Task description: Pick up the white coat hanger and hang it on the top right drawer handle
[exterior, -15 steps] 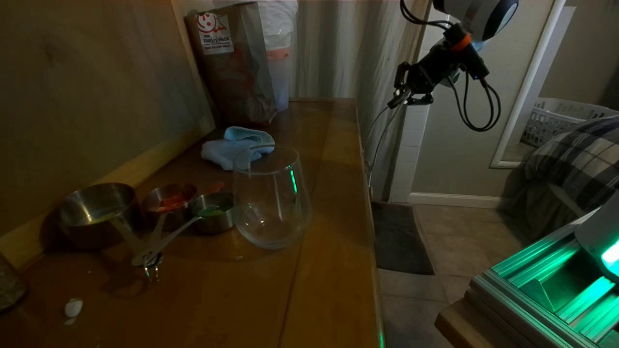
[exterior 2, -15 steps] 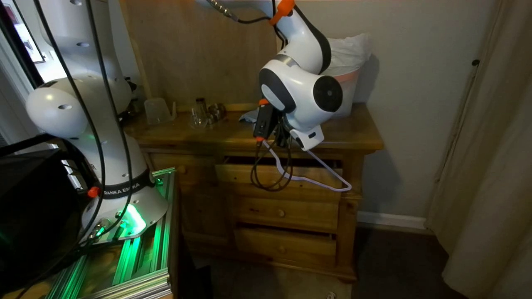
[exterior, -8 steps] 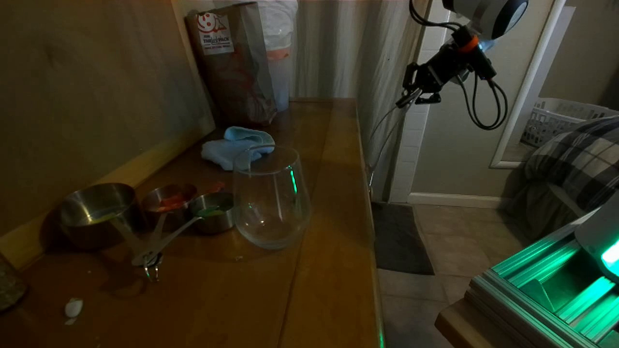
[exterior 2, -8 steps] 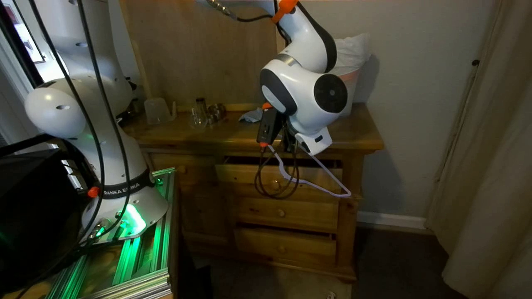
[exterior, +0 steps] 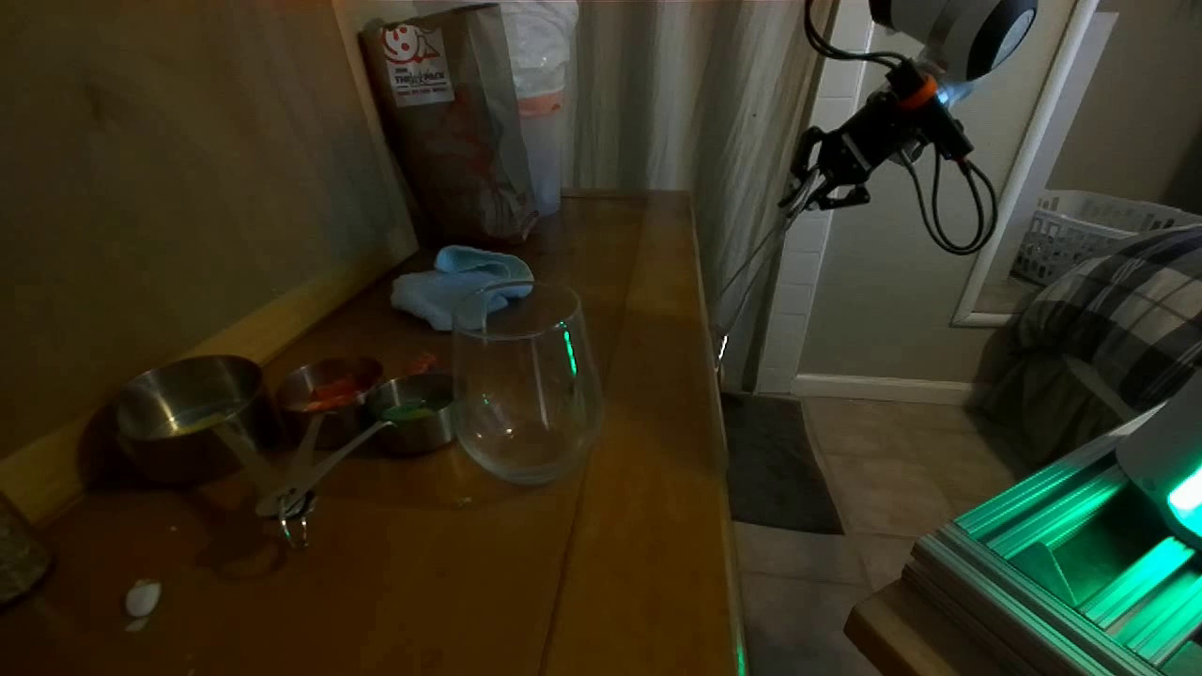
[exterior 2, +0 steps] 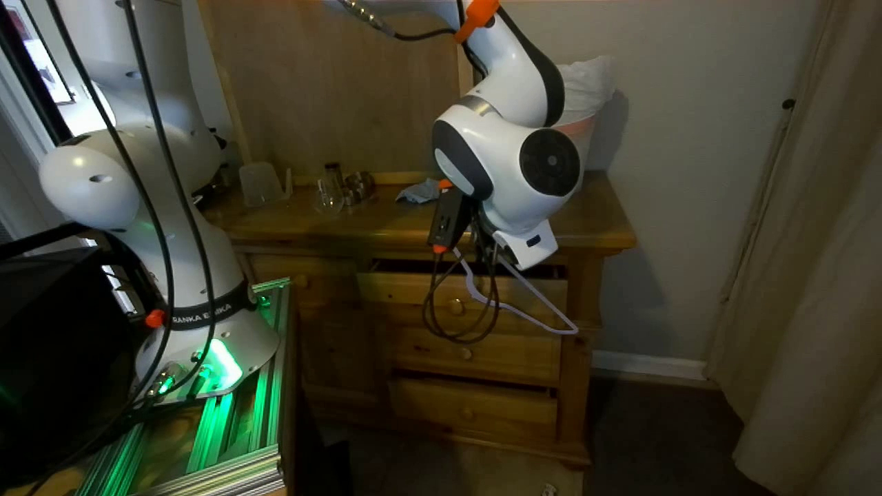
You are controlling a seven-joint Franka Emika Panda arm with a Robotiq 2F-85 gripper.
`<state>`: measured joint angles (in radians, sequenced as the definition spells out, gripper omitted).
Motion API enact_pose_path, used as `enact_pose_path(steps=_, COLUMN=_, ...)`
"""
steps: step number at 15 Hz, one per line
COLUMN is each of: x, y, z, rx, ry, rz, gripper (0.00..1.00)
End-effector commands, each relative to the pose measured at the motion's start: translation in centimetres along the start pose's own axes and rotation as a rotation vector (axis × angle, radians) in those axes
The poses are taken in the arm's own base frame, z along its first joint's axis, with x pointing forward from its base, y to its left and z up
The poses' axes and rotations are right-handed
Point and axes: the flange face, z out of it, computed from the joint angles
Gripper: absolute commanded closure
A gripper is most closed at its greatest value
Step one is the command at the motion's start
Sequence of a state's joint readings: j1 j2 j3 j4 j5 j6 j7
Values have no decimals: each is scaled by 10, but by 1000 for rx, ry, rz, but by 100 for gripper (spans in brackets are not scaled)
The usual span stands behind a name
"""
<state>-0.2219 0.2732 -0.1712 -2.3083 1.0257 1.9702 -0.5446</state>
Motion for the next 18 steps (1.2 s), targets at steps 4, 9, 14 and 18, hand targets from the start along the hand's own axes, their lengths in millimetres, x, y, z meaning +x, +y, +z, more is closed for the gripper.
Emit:
enact_pose_path(steps=4, x=15, y=-6, z=-13, rx=19, ry=61, rz=-4, gripper=31)
enact_pose_path(steps=9, x=18, y=-4, z=-17, rx=8, ry=74, rz=0, gripper=1)
enact_pose_path(steps=14, x=14, y=-5, z=-18, rx=-16, ry=79, rz=-21, gripper=0)
enact_pose_path(steps=18, x=4, y=-3, z=-11, rx=-51, ry=41, rz=-80, gripper=0)
